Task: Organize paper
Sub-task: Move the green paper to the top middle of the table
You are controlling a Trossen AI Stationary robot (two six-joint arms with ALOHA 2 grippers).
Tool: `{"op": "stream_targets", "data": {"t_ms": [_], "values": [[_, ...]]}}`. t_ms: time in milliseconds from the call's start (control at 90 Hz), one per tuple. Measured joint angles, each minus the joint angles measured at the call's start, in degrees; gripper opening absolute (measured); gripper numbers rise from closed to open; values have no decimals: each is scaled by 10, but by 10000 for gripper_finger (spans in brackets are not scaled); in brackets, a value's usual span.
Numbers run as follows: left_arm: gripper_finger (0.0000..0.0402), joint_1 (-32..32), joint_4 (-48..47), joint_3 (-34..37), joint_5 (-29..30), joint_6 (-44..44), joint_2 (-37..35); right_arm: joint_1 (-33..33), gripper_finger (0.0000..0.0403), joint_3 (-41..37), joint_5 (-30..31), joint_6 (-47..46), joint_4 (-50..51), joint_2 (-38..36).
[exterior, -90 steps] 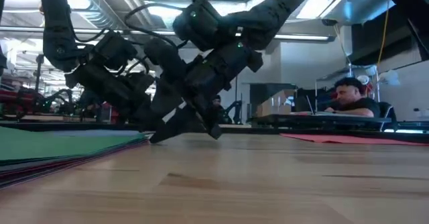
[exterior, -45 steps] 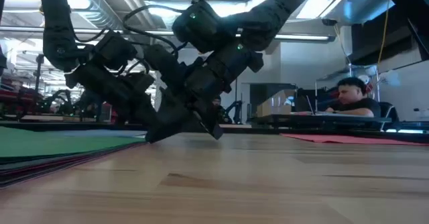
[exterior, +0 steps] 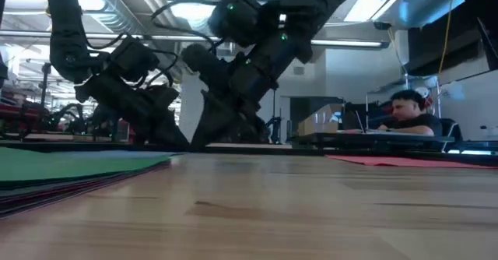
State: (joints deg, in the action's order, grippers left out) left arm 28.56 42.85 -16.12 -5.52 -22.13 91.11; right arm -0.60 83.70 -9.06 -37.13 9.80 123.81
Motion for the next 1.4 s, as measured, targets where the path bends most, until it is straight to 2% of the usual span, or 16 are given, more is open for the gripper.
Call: {"op": "stream_targets", "data": {"t_ms": [100, 200, 344, 433, 1289, 1400], "values": [[0, 0, 0, 0, 0, 0, 0, 1, 15, 0, -52, -14, -7, 0], [0, 0, 1, 0, 0, -1, 0, 8, 46, 0, -66, -17, -31, 4], [0, 0, 1, 0, 0, -1, 0, 15, 93, 0, -61, -33, -52, 9], [0, 0, 1, 0, 0, -2, 0, 14, 104, 0, -48, -35, -58, 13], [0, 0, -3, 0, 0, -1, 0, 13, 100, 1, -66, -63, -106, 55], [0, 0, -2, 0, 0, 0, 0, 13, 83, 1, -61, -63, -104, 55]]}}
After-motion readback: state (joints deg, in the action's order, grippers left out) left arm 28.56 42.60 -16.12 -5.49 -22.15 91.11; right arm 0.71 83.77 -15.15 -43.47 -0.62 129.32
